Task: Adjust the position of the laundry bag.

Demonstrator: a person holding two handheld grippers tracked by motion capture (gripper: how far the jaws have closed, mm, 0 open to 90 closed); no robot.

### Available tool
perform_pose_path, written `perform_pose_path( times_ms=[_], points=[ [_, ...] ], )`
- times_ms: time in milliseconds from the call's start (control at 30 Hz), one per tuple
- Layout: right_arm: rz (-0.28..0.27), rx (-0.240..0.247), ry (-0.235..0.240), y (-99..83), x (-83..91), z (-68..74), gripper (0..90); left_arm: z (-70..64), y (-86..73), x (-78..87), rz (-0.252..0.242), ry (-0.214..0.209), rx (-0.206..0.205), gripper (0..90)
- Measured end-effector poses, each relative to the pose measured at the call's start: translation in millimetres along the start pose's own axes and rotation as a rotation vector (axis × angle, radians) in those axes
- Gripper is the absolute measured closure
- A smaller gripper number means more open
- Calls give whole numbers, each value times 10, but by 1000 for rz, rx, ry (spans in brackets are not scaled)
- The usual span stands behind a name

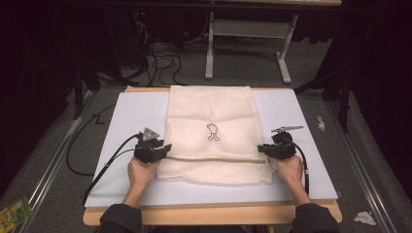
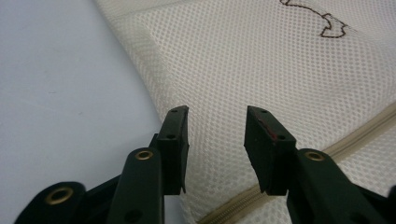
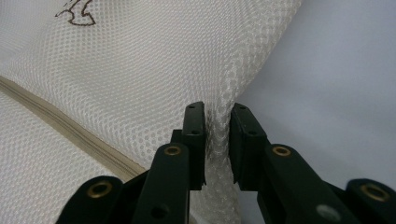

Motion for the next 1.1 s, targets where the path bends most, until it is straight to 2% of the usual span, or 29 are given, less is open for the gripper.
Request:
perform_pose_path(
  times_ms=[133,300,400,533,633,700,833,1000,1100],
  points=[
    [10,-12,5,-26,-18,3,701,-93,-45,-18,4,-18,-12,553],
    [32,-42,9,-75,-48,-27,524,-150,-99,-81,19,-26,-19,523],
    [42,-67,12,-109,-32,-41,475,-171,-126,-125,27,-26,-21,517],
    [52,-82,21,-157,-23,-52,474,-182,-166,-174,42,-21,-23,511],
    [64,-81,36,-196,-34,-32,534,-182,-181,-198,44,-25,-20,498],
    [77,-82,64,-217,-29,10,552,-187,-183,-210,39,-26,-10,494],
    [79,-77,79,-231,-33,63,548,-204,-191,-235,16,-21,5,496],
    [92,-82,86,-217,-51,99,543,-206,-191,-241,14,-14,4,507],
    [102,-64,75,-195,-78,135,550,-207,-192,-242,17,-11,2,509]
  ],
)
Point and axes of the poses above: each handheld gripper's, and its own axes: x roughly backward along the jaws, y roughly out of its top, z roughly to its left, the point moved 10 cm from there along -x, roughly forward along the jaws, and after that the axes turned 6 degrees about z, right-handed, at the moved point
